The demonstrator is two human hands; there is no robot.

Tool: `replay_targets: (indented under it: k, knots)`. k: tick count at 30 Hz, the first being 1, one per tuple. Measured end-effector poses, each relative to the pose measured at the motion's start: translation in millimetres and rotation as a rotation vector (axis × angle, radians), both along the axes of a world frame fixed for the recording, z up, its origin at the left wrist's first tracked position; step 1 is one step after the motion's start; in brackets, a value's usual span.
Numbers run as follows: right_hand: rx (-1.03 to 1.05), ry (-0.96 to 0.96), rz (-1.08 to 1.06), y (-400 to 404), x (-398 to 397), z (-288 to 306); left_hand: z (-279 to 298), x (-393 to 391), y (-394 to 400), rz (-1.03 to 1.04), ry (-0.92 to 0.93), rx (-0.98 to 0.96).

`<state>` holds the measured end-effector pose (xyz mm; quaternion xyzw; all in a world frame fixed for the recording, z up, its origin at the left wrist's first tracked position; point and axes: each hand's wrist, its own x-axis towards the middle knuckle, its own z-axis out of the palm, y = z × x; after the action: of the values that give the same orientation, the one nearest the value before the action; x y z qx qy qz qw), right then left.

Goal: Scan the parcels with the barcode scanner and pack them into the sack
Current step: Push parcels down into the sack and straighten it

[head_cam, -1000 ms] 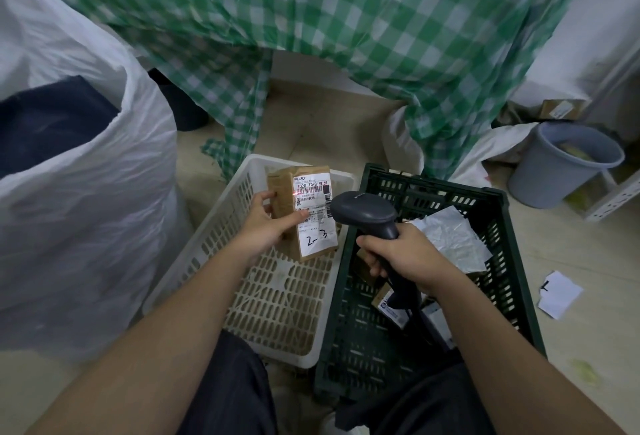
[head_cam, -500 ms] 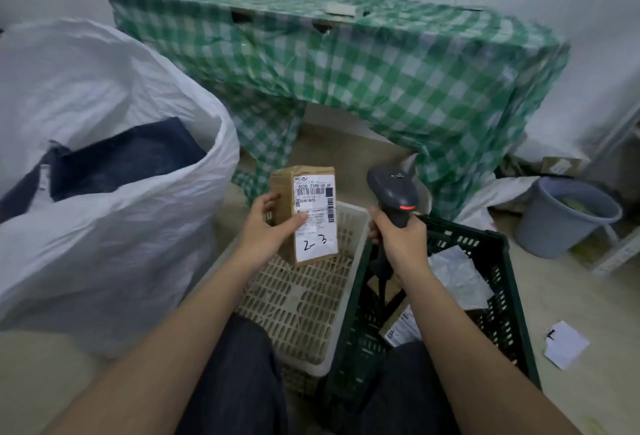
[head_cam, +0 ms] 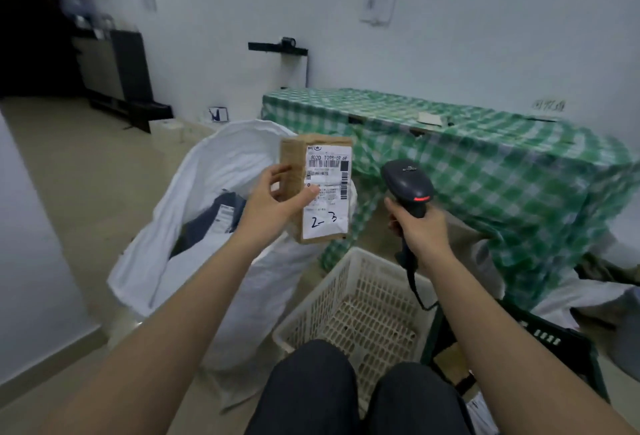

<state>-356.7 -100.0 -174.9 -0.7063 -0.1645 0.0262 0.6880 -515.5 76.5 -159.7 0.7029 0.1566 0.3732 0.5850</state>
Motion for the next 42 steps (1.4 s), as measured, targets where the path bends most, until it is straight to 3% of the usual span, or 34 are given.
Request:
replay_targets:
  k: [5,8,14,18,21,29,32,37,39,42]
  knots:
    - [-0.156,-0.124,0.004,55.8,11.8,9.9,16.4,-17.4,80.3,0.183,-0.008,-0.024]
    - [-0.193,-0.133,-0.025,94.8,33.2,16.0,15.5,-6.4,121.8,0.224,0.077,0.014]
    - [-0.416,-0.114,0.11,152.9,78.8,7.1,-15.8,56.0,178.5,0.085,0.223,0.195]
    - [-0.438,-0.112,0.104,162.0,98.8,-0.6,-69.5,104.4,206.7,-0.038,0.677,0.626]
    - [-0.33,-0.137,-0.022,161.5,115.3,2.5,-97.9,130.5,213.9,-0.137,0.983,0.732]
    - [-0.125,-0.174,-0.15,154.8,111.5,-10.5,-92.2,147.3,219.5,-0.339,1.276,0.902]
    - [-0.116,-0.183,-0.146,147.9,104.4,-9.6,-92.2,145.3,217.3,-0.314,1.29,0.873]
    - [-0.235,-0.189,-0.116,128.9,98.9,-12.0,-97.1,141.2,196.7,-0.141,0.915,0.985]
    - [-0.27,-0.223,-0.116,126.8,102.6,-2.3,-99.0,141.4,192.4,-0.131,0.902,1.047]
    - [-0.282,-0.322,-0.131,129.2,105.8,22.4,-79.0,142.9,169.6,-0.129,0.93,0.931]
